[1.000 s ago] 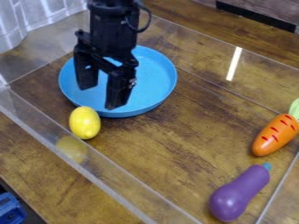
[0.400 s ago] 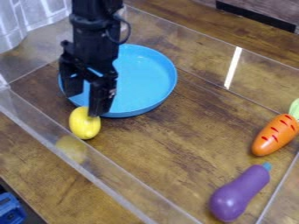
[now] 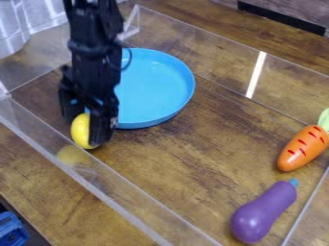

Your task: Put the lemon on the blue tray

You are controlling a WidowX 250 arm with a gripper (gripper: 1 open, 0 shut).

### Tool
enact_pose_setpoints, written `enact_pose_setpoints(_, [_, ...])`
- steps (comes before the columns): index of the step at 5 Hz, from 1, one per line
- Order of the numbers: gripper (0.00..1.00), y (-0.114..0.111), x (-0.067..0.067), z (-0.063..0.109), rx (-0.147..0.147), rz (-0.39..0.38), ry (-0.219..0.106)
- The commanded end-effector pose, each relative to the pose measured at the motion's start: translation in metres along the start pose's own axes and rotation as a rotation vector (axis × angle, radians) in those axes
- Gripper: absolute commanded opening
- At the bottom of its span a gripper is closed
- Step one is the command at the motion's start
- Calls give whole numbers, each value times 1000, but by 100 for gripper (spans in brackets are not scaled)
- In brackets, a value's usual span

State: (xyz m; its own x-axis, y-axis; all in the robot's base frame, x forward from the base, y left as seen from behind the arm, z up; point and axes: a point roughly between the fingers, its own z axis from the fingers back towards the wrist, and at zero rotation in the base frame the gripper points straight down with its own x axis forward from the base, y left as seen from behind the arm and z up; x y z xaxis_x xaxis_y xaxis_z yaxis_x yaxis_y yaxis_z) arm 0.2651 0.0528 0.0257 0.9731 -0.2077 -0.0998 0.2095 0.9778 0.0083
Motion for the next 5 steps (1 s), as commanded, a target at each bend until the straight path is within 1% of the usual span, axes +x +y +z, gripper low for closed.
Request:
enact_pose_setpoints(1, [100,10,5,2,23,36,-71])
enact_pose_setpoints(2, [0,13,6,-1,23,27,-93])
enact_pose_setpoints(3, [0,14,6,-1,18,15,-115])
enact_pose_setpoints(5, [0,16,5,0,6,7,-144])
